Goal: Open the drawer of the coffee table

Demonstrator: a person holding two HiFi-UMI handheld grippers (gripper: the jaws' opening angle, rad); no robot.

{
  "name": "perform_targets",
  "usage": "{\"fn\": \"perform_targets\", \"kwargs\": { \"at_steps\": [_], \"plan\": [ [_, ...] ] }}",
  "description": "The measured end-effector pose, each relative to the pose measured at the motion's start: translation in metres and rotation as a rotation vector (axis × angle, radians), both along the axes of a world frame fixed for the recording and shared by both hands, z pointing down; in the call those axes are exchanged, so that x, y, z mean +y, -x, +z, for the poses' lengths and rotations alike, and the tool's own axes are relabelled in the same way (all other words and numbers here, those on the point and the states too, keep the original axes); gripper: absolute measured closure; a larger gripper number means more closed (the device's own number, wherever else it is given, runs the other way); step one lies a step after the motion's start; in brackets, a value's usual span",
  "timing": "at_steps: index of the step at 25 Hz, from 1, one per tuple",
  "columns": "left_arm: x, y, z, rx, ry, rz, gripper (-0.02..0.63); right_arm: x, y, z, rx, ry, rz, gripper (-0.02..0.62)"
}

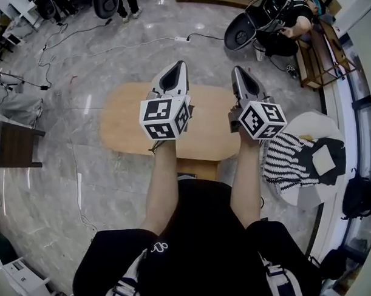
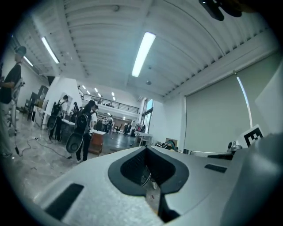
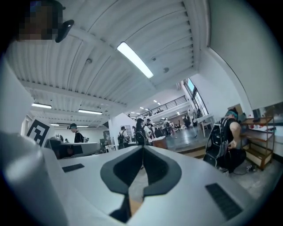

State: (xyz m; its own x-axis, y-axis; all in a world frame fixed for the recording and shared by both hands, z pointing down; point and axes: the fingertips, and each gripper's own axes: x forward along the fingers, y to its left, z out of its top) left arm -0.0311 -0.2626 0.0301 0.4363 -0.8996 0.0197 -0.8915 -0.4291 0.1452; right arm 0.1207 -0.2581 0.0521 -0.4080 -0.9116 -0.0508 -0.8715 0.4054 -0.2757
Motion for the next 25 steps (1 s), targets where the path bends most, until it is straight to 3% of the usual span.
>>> {"fn": "perform_targets", "kwargs": {
  "at_steps": [4, 12, 25],
  "plan": [
    [0.005, 0.0, -0.025, -0.036, -0.071, 0.003, 0.597, 0.006, 0.003, -0.032, 0.077, -0.073, 0.023, 0.583],
    [0.012, -0.002, -0.034, -0.076, -0.098, -0.025, 0.597, 0.019, -0.011, -0.046, 0.204, -0.116, 0.1, 0.583],
    [0.025, -0.008, -0.032, -0.082, -0.1, -0.04, 0.597, 0.031, -0.016, -0.042, 0.209, -0.109, 0.093, 0.583]
  ]
}}
